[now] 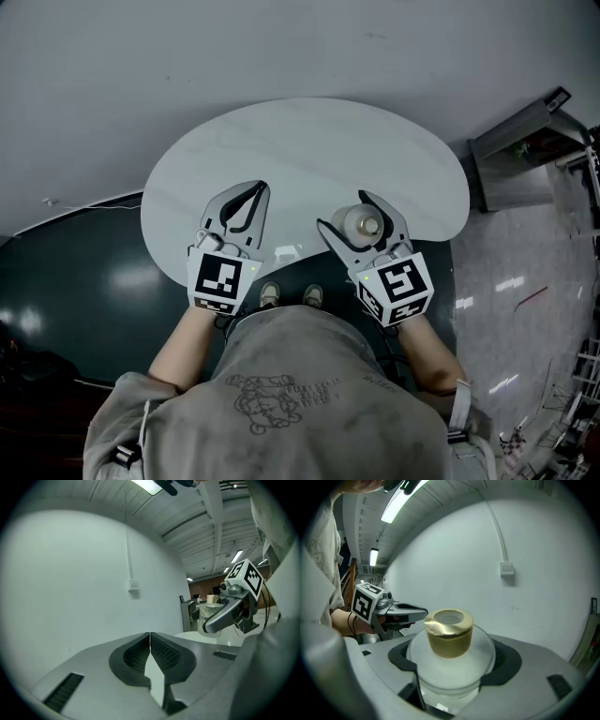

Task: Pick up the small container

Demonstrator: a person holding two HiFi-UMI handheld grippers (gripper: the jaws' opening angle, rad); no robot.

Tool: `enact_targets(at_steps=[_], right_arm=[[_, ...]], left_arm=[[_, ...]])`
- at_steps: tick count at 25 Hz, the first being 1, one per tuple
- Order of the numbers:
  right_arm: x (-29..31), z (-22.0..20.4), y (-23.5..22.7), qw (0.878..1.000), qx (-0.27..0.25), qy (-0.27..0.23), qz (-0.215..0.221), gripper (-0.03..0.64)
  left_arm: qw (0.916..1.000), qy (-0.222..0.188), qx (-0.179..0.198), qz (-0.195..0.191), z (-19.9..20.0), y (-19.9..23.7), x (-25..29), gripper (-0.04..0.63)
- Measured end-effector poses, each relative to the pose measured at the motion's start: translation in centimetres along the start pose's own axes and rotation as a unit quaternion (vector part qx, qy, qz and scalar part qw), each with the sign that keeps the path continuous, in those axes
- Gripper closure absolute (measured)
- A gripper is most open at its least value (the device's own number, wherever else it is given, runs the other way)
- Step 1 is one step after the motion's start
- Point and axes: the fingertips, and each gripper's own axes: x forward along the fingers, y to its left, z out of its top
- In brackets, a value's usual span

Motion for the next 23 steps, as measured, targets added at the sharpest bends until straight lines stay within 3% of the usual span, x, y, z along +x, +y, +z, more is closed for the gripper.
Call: enact_targets(at_steps=[23], right_arm=[[-1.6, -0.6, 2.3, 1.0, 0.01, 0.003, -0.015, 0.276]], left_arm=[[0.9998, 0.008, 0.011, -0.012, -0.5, -1.1, -2.5, 0.577]])
